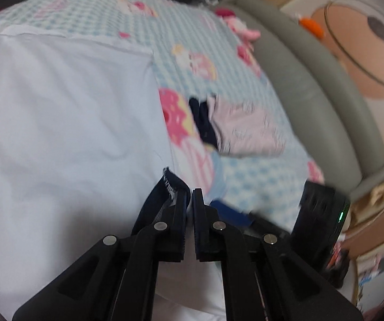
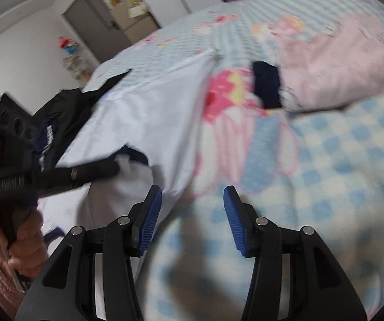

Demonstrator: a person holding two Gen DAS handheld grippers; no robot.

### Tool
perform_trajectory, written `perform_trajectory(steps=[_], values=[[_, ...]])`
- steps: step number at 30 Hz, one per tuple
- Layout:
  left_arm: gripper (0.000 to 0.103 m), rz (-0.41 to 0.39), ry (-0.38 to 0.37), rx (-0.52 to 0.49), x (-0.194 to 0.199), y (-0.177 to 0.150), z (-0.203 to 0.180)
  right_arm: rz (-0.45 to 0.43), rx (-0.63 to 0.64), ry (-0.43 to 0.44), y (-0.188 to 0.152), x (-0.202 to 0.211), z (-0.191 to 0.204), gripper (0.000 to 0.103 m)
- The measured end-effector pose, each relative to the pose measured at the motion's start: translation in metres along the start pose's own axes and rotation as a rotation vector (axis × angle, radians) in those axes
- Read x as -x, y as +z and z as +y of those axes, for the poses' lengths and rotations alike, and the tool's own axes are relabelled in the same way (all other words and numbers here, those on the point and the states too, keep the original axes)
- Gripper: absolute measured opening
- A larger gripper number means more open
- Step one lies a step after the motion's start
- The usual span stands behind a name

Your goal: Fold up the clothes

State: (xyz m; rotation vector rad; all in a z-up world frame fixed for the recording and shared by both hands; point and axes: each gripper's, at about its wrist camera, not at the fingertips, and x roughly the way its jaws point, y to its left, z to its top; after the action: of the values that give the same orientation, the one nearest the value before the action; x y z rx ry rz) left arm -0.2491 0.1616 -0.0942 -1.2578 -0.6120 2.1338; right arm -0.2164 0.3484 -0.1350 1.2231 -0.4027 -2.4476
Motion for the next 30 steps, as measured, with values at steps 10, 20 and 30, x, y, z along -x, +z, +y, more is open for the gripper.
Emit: perform_trajectory(steps=[10, 20, 30], values=[[0.035, 0.01, 0.268, -0.105, -0.002, -0.007, 0.007, 0.061, 0.029, -0.216, -0.011, -0.007, -0.01, 0.05], [0.044, 0.092, 0.296, -0.186, -0.003, -0.036, 0.011, -0.001, 0.002, -0.048, 0.003, -0.01, -0.004, 0.051], [0.03, 0.063, 0.481, -0.338, 0.006, -0.054, -0.011, 0.013, -0.031, -0.207, 0.002, -0.014, -0.018, 0.045]])
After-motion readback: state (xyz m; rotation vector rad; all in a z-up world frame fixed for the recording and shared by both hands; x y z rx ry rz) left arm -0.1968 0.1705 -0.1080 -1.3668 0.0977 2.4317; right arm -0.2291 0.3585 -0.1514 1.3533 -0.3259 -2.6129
